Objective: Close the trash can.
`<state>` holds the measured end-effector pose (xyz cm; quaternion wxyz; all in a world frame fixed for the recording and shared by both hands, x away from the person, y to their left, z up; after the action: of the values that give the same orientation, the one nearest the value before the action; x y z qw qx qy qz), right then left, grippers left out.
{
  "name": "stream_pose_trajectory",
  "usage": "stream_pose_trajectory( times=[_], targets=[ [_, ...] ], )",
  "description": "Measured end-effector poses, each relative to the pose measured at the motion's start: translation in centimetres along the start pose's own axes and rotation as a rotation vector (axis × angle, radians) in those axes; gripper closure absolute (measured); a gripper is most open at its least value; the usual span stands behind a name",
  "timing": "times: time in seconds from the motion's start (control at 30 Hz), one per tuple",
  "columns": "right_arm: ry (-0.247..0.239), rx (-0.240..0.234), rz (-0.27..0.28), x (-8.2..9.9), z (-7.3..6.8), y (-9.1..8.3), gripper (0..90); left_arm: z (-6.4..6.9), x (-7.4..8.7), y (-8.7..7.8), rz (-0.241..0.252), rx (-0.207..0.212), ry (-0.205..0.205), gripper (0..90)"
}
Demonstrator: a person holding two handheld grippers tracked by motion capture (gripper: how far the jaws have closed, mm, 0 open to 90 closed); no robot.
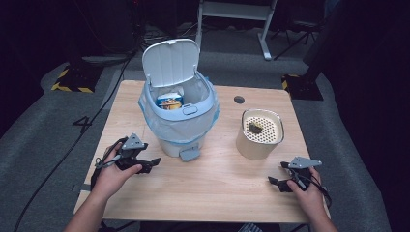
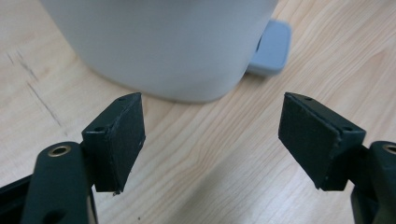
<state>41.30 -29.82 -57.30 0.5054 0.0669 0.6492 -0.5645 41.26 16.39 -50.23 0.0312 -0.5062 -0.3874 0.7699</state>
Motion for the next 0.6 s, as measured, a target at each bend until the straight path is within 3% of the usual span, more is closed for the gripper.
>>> stream_pose_trajectory(
  times=[0.43,0.6],
  targets=[
    [0.0,0.0,0.0,0.0,0.0,0.0,12.2,0.5,-3.5,-3.4,0.056,0.066,0.01,21.9],
    [0.0,0.0,0.0,0.0,0.0,0.0,12.2,0.7,-5.4,-4.9,0.11,0.09,0.014,22.5]
  ],
)
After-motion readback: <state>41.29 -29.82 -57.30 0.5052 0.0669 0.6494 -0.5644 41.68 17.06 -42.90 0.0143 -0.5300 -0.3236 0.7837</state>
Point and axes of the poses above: each handheld gripper's, and its own axes: y roughly forward along the jaws, x roughly out of its underside, z roughly to its right, the point moved 10 cm from there along y, roughly forward along the jaws, and after that the axes turned 12 degrees about x, right-handed, at the moved point
